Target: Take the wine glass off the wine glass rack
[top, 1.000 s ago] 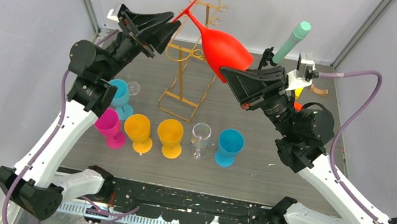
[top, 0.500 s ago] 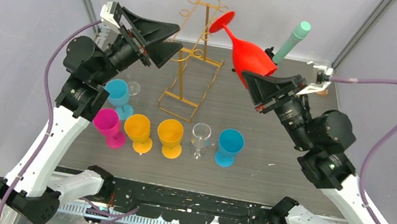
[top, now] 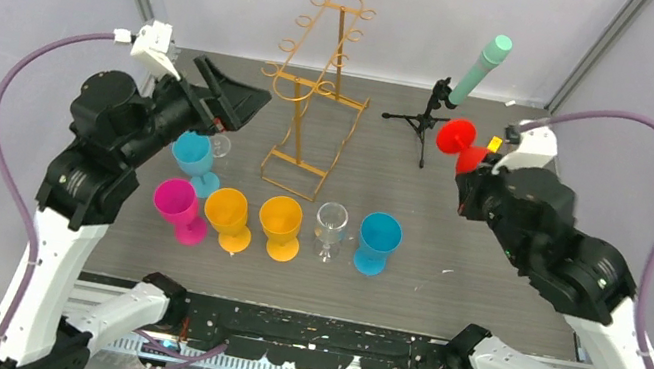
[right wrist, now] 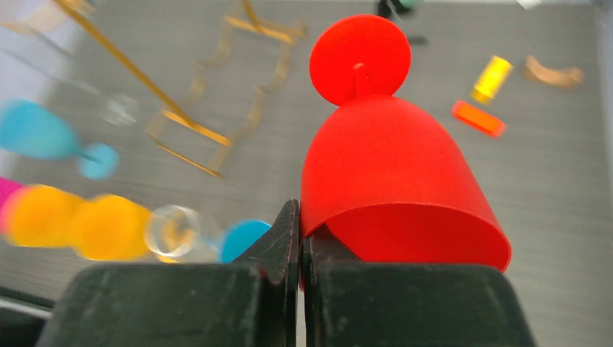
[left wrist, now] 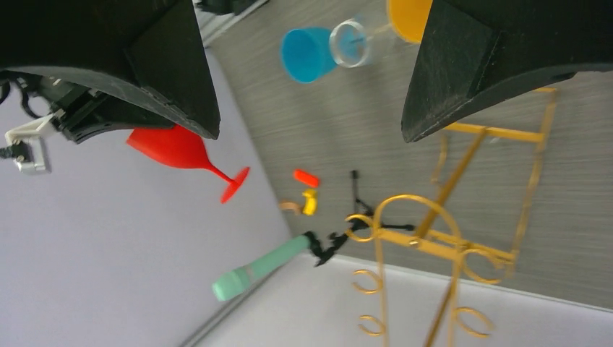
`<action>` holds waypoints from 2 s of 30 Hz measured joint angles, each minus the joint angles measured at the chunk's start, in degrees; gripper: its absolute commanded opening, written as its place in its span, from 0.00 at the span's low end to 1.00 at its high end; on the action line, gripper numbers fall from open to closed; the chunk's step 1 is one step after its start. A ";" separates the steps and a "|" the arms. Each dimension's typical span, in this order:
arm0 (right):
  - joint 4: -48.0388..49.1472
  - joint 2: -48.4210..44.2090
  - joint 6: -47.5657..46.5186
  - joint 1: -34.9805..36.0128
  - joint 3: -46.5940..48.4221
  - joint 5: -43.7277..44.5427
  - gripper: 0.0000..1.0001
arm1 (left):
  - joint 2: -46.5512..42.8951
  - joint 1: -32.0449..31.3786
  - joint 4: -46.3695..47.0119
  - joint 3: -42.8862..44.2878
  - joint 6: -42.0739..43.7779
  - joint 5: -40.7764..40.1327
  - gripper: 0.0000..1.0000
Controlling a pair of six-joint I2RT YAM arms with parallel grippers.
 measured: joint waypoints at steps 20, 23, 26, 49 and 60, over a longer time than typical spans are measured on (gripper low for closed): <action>-17.59 16.68 -3.87 -13.75 -12.76 -19.28 0.00 | -6.78 0.00 -28.89 -1.05 20.96 -23.87 1.00; -17.64 17.94 -3.93 -13.73 -13.11 -22.77 0.00 | -9.07 0.00 -30.64 -1.29 21.99 -27.36 1.00; -17.92 19.52 -3.74 -13.73 -13.51 -24.41 0.00 | -11.87 0.00 -31.71 -1.33 22.27 -31.12 1.00; -21.90 25.09 0.98 -13.73 -13.79 -26.36 0.38 | -22.49 0.00 -32.72 -4.61 24.90 -45.79 1.00; -19.65 21.77 2.51 -13.75 -6.58 -22.58 0.52 | -18.36 0.00 -34.91 -4.02 24.98 -47.39 1.00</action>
